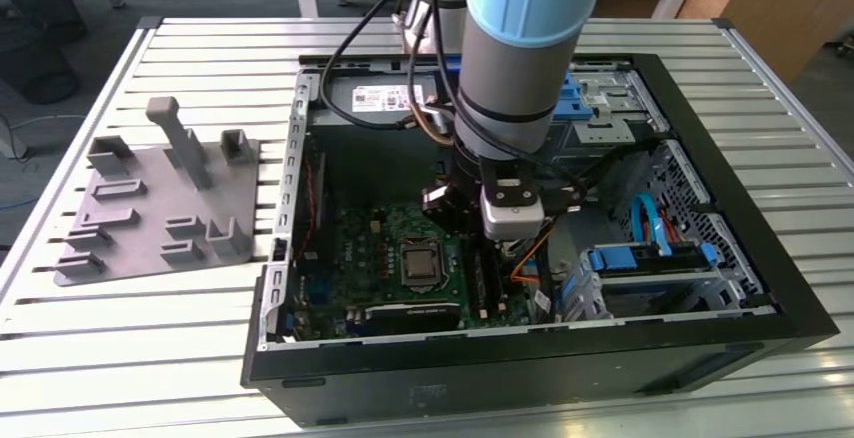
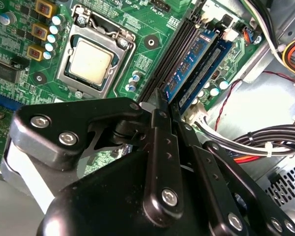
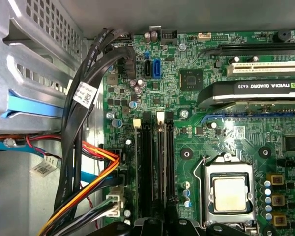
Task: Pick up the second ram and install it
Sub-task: 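Insert the second ram into the second slot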
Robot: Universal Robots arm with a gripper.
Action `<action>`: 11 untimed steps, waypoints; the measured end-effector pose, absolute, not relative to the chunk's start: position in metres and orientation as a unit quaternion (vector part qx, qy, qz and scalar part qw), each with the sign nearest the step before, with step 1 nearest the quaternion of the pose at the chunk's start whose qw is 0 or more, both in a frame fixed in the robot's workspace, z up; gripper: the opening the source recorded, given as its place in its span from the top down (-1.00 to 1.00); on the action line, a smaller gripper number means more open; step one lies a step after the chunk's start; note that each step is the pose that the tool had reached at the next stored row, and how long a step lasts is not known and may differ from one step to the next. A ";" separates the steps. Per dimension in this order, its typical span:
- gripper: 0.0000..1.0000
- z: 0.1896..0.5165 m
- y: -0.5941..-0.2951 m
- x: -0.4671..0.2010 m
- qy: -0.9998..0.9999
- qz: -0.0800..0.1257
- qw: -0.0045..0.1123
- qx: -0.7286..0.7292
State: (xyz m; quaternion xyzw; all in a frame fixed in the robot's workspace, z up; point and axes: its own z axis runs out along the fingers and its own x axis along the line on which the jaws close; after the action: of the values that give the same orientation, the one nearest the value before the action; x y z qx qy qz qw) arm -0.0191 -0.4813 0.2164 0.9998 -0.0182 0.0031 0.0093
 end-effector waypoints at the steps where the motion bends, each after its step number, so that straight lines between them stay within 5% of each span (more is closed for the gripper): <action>1: 0.73 0.216 -0.481 -0.019 -0.018 0.003 0.009 1.000; 11: 0.73 0.214 -0.480 -0.018 -0.012 0.002 0.009 1.000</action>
State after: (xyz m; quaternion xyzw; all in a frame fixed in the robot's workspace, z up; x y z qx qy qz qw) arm -0.0184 -0.4802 0.2141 0.9999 -0.0115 0.0018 0.0094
